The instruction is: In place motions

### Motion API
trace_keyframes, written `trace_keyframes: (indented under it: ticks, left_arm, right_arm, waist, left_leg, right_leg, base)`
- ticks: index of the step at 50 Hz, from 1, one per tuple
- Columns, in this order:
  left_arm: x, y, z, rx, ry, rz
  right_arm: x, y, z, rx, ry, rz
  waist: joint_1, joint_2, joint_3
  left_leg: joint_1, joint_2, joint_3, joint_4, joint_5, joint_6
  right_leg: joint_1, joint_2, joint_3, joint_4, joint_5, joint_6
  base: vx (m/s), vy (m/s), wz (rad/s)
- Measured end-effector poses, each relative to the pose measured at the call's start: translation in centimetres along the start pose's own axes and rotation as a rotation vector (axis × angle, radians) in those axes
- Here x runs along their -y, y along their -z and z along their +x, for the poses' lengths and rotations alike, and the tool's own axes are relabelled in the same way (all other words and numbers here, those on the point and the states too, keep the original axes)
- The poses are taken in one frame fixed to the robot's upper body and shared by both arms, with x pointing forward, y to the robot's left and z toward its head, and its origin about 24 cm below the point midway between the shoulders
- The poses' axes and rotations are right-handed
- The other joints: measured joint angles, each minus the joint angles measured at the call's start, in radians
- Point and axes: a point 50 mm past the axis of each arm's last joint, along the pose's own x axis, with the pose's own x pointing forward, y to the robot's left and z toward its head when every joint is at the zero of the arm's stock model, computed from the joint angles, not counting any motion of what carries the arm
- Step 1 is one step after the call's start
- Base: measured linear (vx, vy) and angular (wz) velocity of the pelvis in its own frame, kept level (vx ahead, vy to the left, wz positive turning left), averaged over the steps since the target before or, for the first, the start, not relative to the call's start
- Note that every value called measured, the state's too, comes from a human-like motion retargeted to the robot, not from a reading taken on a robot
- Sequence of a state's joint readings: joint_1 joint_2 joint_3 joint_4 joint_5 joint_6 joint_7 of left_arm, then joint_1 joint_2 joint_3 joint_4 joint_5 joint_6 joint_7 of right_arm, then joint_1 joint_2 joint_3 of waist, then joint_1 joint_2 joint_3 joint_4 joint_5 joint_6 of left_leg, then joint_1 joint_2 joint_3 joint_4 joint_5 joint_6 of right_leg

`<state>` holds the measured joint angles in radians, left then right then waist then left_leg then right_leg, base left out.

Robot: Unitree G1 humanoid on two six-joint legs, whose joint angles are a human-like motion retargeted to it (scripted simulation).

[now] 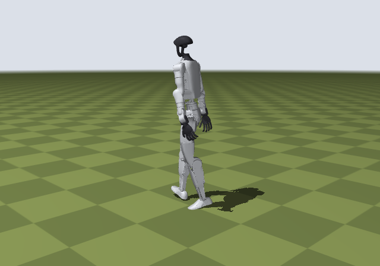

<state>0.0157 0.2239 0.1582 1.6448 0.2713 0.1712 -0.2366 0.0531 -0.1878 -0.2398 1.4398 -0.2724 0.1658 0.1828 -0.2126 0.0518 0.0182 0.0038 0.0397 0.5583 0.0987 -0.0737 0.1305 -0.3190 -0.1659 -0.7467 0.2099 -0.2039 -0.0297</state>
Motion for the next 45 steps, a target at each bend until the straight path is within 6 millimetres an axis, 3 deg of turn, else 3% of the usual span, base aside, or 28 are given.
trace_keyframes:
  ticks: [5, 11, 16, 20, 25, 28, 30, 33, 38, 42, 45]
  left_arm:
    - [0.8, 1.4, 0.3, -0.063, 0.03, -0.026]
    - [2.3, -1.0, 0.3, 0.014, 0.061, 0.002]
    - [2.8, -3.0, 0.1, 0.099, 0.106, 0.06]
    - [3.0, -4.7, -0.3, 0.169, 0.119, 0.113]
    - [4.5, -5.7, -0.3, 0.219, 0.154, 0.168]
    - [5.0, -5.8, -0.2, 0.257, 0.161, 0.158]
    - [5.7, -6.0, -0.2, 0.271, 0.177, 0.158]
    - [6.0, -5.7, -0.1, 0.265, 0.188, 0.126]
    - [5.4, -4.1, 0.3, 0.206, 0.172, 0.076]
    - [5.0, -2.8, 0.5, 0.144, 0.152, 0.053]
    - [4.7, -2.1, 0.6, 0.12, 0.146, 0.038]
  right_arm:
    - [-0.3, -1.6, -0.2, 0.072, -0.073, 0.279]
    - [-1.5, -4.1, -0.5, 0.133, -0.177, 0.516]
    - [-2.5, -2.2, -0.2, 0.029, -0.16, 0.432]
    - [-3.1, -0.2, 0.1, -0.038, -0.151, 0.345]
    - [-3.0, 3.2, 0.1, -0.164, -0.126, 0.316]
    - [-3.0, 3.8, 0.0, -0.204, -0.126, 0.298]
    - [-2.6, 3.0, 0.0, -0.182, -0.123, 0.273]
    - [-2.2, 0.4, 0.0, -0.096, -0.126, 0.178]
    - [-2.0, -3.6, -0.3, 0.045, -0.114, -0.023]
    - [-1.7, -4.0, -0.4, 0.043, -0.091, -0.117]
    - [-1.6, -2.6, -0.3, -0.019, -0.109, -0.127]
  waist:
    - [-0.016, 0.06, -0.021]
    - [0.02, 0.083, -0.065]
    - [0.06, 0.052, -0.149]
    - [0.008, 0.004, -0.176]
    - [0.056, -0.141, -0.216]
    - [0.199, -0.159, -0.174]
    - [0.218, -0.176, -0.167]
    - [0.235, -0.184, -0.141]
    - [0.211, -0.149, -0.133]
    - [0.254, -0.09, -0.119]
    - [0.305, -0.043, -0.095]
  left_leg:
    - [0.041, 0.045, 0.226, -0.006, -0.037, -0.037]
    - [0.084, 0.038, 0.428, -0.003, -0.021, -0.102]
    - [0.116, 0.012, 0.516, 0.013, 0.022, -0.13]
    - [0.163, 0.013, 0.504, 0.078, 0.084, -0.082]
    - [0.125, 0.041, 0.326, 0.376, 0.192, 0.131]
    - [0.035, 0.135, 0.084, 0.666, 0.226, 0.131]
    - [-0.067, 0.06, -0.071, 0.712, 0.247, 0.131]
    - [-0.164, -0.026, -0.227, 0.709, 0.215, 0.074]
    - [-0.247, -0.016, -0.306, 0.562, -0.058, 0.022]
    - [-0.261, -0.081, -0.566, 0.272, -0.113, -0.122]
    - [-0.211, -0.085, -0.698, 0.047, -0.011, -0.246]
  right_leg:
    - [0.089, -0.015, -0.386, 0.027, -0.043, -0.003]
    - [0.157, 0.028, -0.617, -0.035, -0.031, -0.014]
    - [0.111, 0.036, -0.51, -0.049, 0.038, -0.037]
    - [0.114, 0.022, -0.391, -0.076, 0.063, -0.056]
    - [0.155, -0.081, -0.252, -0.101, 0.069, -0.029]
    - [0.204, 0.005, -0.114, -0.126, 0.054, -0.046]
    - [0.193, -0.025, -0.094, -0.151, 0.093, -0.046]
    - [0.184, -0.029, -0.032, -0.174, 0.127, -0.05]
    - [0.172, 0.001, 0.03, -0.195, 0.156, -0.047]
    - [0.178, 0.073, 0.092, -0.198, 0.167, -0.046]
    - [0.218, 0.145, 0.147, -0.198, 0.161, -0.049]
  base:
    - [-0.19, -0.09, -3.54]
    - [-0.04, -0.06, -3.37]
    - [0.3, -0.17, -2.28]
    - [0.33, -0.25, -0.62]
    - [0.43, -0.27, -1.19]
    - [0.42, -0.29, -2.74]
    - [0.08, 0.03, -1.24]
    - [0.06, 0.0, -1.48]
    - [0.11, 0.0, -1.3]
    - [0.13, 0.08, -1.52]
    - [0.23, 0.11, -1.41]
